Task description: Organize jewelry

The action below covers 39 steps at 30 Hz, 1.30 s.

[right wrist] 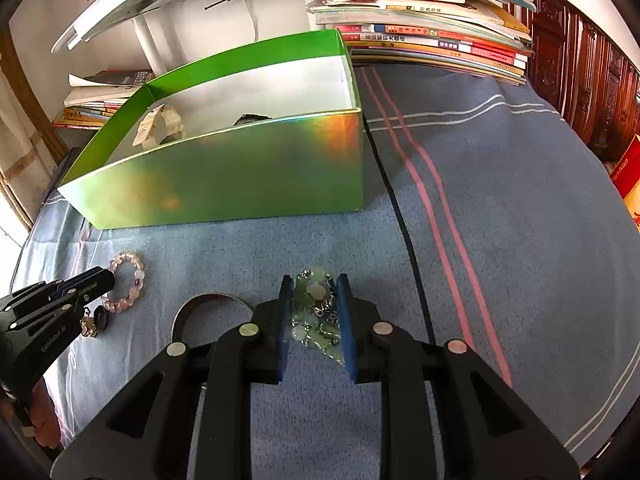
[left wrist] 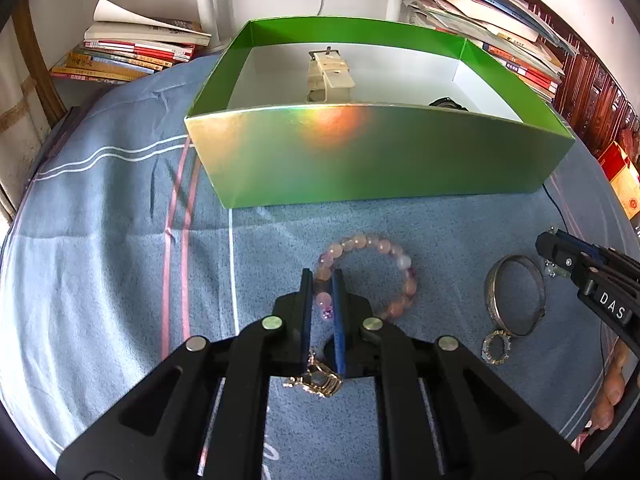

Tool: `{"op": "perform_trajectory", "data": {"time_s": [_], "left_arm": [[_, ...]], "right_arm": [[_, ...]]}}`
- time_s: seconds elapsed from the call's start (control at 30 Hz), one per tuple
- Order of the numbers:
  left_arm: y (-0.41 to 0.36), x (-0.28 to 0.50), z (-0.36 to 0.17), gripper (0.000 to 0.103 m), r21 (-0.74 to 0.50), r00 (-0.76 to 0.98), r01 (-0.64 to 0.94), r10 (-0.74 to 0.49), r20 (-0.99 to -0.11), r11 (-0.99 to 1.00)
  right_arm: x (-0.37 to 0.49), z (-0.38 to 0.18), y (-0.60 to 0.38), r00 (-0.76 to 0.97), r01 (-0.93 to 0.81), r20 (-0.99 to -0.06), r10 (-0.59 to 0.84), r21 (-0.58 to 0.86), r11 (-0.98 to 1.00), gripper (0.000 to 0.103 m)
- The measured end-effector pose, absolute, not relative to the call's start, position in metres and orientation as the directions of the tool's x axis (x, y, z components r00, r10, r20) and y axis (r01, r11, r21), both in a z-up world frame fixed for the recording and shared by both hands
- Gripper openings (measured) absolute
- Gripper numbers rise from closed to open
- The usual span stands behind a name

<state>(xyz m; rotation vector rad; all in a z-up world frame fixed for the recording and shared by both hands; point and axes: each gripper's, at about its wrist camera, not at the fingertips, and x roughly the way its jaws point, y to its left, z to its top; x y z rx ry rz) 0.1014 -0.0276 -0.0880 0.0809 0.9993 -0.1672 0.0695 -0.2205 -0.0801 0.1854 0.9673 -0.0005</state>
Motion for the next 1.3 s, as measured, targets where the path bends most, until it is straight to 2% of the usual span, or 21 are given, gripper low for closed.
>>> {"op": "perform_trajectory", "data": {"time_s": [0.3,0.97,1.03,1.1,1.17,1.3], "left_arm": [[-0.031,0.095,-0.075,0.008,0.014,0.55,0.165,-0.08,-0.831,0.986],[-0.027,0.1,-0.086,0.01,0.026,0.526,0.154,-0.06,-0.848,0.988],[-0.027,0.1,-0.086,0.011,0.028,0.528,0.155,-0.059,-0.847,0.987],[-0.027,0.1,-0.086,0.014,0.032,0.531,0.152,-0.054,-0.846,0.988],[-0.027,0.101,-0.086,0.02,0.037,0.534,0.146,-0.047,-0.844,0.989],[-0.025,0.101,-0.086,0.021,0.032,0.535,0.145,-0.051,-0.843,0.989]], "right_arm": [[0.066,-0.073,-0.221,0.587,0.089,-0.807,0.072,0.152,0.984,0.021],[0.068,-0.077,-0.221,0.562,0.107,-0.826,0.053,0.136,0.985,0.023],[0.069,-0.078,-0.221,0.56,0.11,-0.827,0.05,0.134,0.985,0.026],[0.069,-0.078,-0.222,0.559,0.115,-0.828,0.046,0.132,0.985,0.035],[0.069,-0.079,-0.222,0.559,0.117,-0.828,0.043,0.13,0.985,0.035],[0.069,-0.079,-0.221,0.561,0.114,-0.827,0.04,0.125,0.986,0.035]]}}
